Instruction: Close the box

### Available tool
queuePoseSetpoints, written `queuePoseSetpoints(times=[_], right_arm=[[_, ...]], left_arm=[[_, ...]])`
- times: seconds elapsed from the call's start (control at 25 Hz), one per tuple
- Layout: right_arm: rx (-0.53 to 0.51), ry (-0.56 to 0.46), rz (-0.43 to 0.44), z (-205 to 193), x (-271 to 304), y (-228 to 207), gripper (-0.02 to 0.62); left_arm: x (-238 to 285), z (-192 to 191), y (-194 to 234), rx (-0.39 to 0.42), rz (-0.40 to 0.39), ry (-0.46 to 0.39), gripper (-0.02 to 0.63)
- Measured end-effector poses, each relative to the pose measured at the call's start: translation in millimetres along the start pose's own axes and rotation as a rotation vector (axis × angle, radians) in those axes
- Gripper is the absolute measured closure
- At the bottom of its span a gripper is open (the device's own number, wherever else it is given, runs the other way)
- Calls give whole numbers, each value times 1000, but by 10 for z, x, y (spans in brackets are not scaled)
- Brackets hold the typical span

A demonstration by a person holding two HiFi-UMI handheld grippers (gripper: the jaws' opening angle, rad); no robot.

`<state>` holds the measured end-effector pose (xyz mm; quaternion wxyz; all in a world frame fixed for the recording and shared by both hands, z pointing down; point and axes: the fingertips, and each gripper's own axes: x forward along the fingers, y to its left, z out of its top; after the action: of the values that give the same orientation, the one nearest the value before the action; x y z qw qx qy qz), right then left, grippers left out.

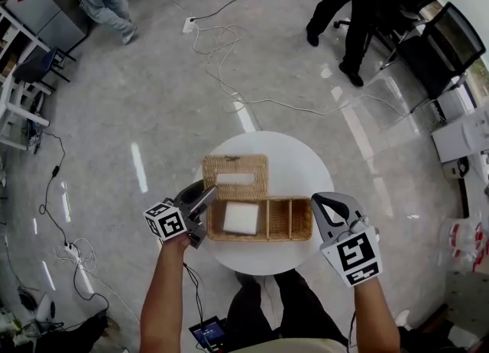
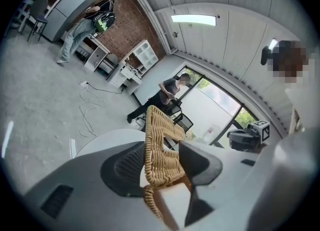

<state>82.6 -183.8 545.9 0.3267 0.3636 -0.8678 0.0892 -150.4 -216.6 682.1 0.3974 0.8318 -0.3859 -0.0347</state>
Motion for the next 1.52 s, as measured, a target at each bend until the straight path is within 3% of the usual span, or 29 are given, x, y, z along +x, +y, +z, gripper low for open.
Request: queuePoseSetpoints(times=[0.4,0.92,1.28,1.52], right_arm=[[0,7,-16,-57,-99,-15,603],[-3,23,-15,-109,-135,32,603],[-13,19,-13,-115,-186,107,603],[-16,21,-15,-72,-223,172,603]], left_arm=[[-54,31,-185,101,-19,-4,402],[-247,-87,-260,347,37,52,408],[-352,-173,-344,382,64,65,407],[-479,-186,-404,461,76,92,407]])
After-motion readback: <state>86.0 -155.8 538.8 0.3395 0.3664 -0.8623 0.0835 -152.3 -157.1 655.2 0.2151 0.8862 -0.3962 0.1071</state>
